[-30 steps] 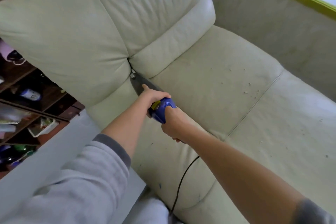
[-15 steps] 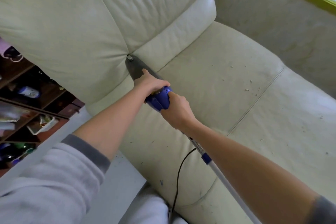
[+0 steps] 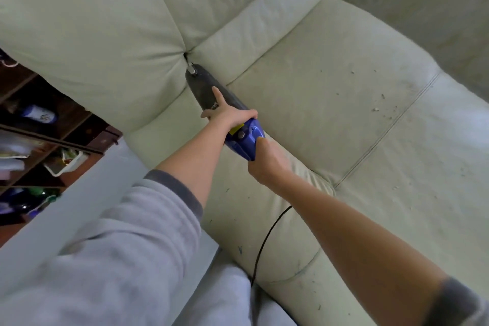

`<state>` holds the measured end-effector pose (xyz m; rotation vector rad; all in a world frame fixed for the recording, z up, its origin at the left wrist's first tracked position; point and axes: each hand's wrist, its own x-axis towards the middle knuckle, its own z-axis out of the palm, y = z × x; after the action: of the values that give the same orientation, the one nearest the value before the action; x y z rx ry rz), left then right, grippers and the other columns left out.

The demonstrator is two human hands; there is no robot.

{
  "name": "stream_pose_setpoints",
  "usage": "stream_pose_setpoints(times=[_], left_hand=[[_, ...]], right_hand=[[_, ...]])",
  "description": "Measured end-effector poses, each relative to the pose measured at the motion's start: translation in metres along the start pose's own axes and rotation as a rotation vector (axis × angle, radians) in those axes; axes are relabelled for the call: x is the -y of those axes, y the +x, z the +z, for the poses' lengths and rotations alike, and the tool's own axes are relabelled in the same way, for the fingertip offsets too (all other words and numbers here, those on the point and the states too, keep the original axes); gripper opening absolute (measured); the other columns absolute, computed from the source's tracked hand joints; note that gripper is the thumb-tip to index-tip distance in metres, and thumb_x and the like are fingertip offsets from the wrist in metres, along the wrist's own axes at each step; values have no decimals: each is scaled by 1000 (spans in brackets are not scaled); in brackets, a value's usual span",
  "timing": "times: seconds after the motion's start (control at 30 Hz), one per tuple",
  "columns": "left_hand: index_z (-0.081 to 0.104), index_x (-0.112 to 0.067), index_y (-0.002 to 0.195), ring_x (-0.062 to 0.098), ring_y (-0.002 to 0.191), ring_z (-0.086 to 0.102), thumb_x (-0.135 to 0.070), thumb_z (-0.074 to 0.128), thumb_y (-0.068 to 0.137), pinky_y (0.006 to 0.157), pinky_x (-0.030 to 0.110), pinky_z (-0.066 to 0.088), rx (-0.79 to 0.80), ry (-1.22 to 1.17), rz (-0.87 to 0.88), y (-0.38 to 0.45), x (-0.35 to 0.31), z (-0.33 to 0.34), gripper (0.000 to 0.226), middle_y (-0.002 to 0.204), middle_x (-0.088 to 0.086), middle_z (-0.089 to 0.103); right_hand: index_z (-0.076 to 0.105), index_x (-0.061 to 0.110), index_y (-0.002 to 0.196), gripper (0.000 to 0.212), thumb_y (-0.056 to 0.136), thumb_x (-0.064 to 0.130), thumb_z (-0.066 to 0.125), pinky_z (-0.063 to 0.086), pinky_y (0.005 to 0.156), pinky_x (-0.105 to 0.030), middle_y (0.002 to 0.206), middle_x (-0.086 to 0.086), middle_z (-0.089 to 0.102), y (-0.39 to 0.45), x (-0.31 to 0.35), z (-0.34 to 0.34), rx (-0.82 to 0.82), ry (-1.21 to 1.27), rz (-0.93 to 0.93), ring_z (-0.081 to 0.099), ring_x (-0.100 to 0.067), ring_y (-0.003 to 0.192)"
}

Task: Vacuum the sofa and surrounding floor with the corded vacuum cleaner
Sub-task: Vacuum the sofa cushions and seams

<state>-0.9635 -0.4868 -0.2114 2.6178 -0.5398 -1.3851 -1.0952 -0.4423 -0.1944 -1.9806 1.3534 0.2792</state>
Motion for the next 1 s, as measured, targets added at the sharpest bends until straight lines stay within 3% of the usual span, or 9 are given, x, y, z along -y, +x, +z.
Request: stream_pose_setpoints(times=[0.07, 0.17, 0.27, 0.37, 0.47, 0.57, 0.83, 0.9, 1.0], left_hand=[[-30, -40, 143, 38, 113, 52, -55, 74, 52, 75, 50, 58, 56, -32, -33, 0, 1, 0, 139, 145, 21, 31], [-28, -40, 145, 36, 87, 63, -55, 72, 48, 68, 53, 58, 93, -84, -49, 3, 2, 0, 140, 106, 9, 59], [-28, -40, 145, 38, 81, 65, -55, 72, 47, 64, 52, 58, 112, -109, -52, 4, -2, -3, 140, 119, 12, 56], [-28, -42, 144, 39, 90, 63, -57, 75, 48, 69, 53, 57, 107, -171, -65, 12, -5, -7, 141, 130, 10, 50], [-30, -40, 144, 35, 84, 64, -56, 79, 59, 70, 50, 57, 125, -271, -95, 15, -2, -5, 139, 117, 9, 55], [-29, -38, 145, 31, 80, 64, -53, 79, 65, 60, 42, 56, 115, -371, -112, 17, 2, 2, 134, 111, 6, 53], [-29, -28, 146, 27, 80, 66, -47, 70, 74, 81, 48, 56, 114, -284, -79, 6, -1, -16, 124, 87, 5, 59], [-30, -29, 146, 28, 82, 67, -49, 70, 71, 77, 48, 57, 142, -271, -87, 6, -2, -18, 127, 101, 9, 62], [-28, -33, 147, 29, 79, 67, -53, 71, 67, 56, 42, 57, 123, -320, -113, 15, -5, -24, 128, 129, 9, 56]], right_hand=[[35, 11, 90, 16, 83, 4, 48, 30, 51, -28, 80, -4, 42, -1, 3, -4, 33, -24, -6, 45, -26, 72], [35, 9, 92, 17, 84, 2, 48, 35, 56, -29, 77, -4, 40, -1, 8, -12, 86, -80, -19, 46, -26, 74], [36, 9, 94, 16, 87, 3, 49, 38, 64, -31, 71, 0, 32, 2, 12, -21, 101, -104, -25, 46, -25, 76], [39, 10, 100, 17, 88, 4, 50, 37, 65, -30, 73, 2, 35, 10, 17, -23, 91, -144, -32, 48, -25, 80], [44, 5, 113, 26, 88, 1, 51, 38, 66, -31, 92, -3, 53, 9, 17, -15, 81, -252, -32, 60, -27, 92], [42, 4, 120, 34, 88, -1, 53, 40, 64, -33, 103, -7, 61, 5, 14, -8, 76, -327, -59, 64, -28, 93], [39, 1, 125, 39, 90, 2, 55, 44, 68, -32, 113, -8, 60, -12, 36, -22, 78, -346, -140, 64, -28, 100], [39, 1, 126, 40, 90, 3, 55, 44, 68, -31, 115, -8, 59, -11, 40, -24, 82, -350, -142, 63, -27, 101], [40, 2, 129, 41, 91, 4, 55, 43, 70, -31, 118, -8, 57, 4, 50, -27, 78, -385, -156, 62, -26, 104]])
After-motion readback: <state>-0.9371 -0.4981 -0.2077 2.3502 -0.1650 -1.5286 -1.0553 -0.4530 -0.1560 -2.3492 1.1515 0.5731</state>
